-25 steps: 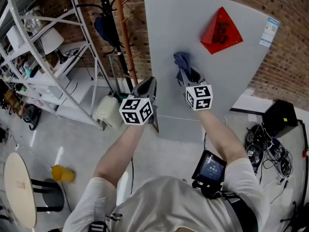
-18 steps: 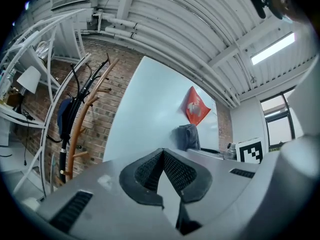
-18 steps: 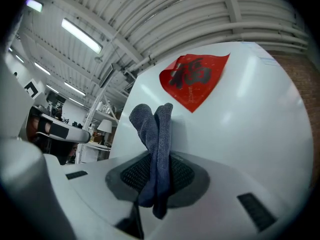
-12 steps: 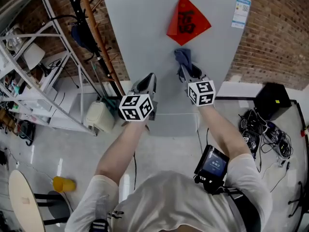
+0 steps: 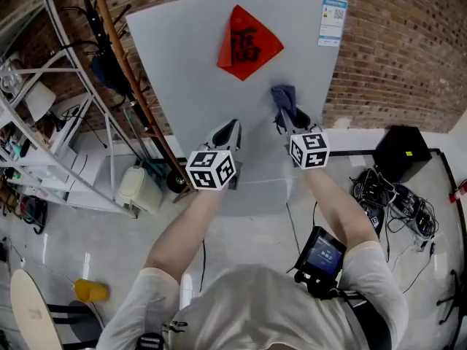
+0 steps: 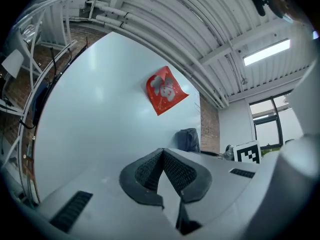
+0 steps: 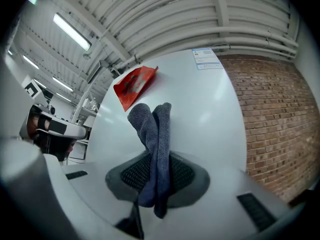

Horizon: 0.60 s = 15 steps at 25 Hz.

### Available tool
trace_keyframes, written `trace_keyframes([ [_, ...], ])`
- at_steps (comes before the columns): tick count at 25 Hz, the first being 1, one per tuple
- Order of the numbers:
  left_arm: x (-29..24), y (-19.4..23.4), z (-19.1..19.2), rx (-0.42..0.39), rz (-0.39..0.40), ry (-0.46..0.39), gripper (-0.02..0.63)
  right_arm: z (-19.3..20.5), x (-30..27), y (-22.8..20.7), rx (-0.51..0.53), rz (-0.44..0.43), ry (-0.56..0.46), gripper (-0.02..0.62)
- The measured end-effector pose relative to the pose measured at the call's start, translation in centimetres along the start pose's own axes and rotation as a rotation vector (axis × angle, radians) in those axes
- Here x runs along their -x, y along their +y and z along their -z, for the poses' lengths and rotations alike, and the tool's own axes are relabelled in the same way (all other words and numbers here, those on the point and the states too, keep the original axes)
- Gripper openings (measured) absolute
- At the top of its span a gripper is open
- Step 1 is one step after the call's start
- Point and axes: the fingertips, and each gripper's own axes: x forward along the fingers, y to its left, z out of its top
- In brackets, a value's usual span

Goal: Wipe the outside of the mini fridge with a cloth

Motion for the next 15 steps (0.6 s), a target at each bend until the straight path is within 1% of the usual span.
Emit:
trace_keyframes([
  [6, -2.4, -2.8, 1.2, 0.011, 0.015, 0.005, 0.005, 1.1, 2.0, -4.6, 0.007, 0.041, 0.018, 0.08],
  [9, -3.4, -4.0, 1.9, 0.019, 0.01, 0.01, 0.005, 1.6, 2.6, -6.2, 0.019, 0.044, 0.031, 0.08],
  [12, -4.0, -4.9, 2.6, 0.024, 0.001, 0.011, 0.005, 1.8, 2.9, -6.7, 0.025, 0.019, 0.037, 0.08],
  [15, -3.8, -4.9, 3.0, 0.023, -0.021, 0.01, 0.005, 1.4, 3.1, -6.0, 0.045, -0.026, 0.022, 0.08],
])
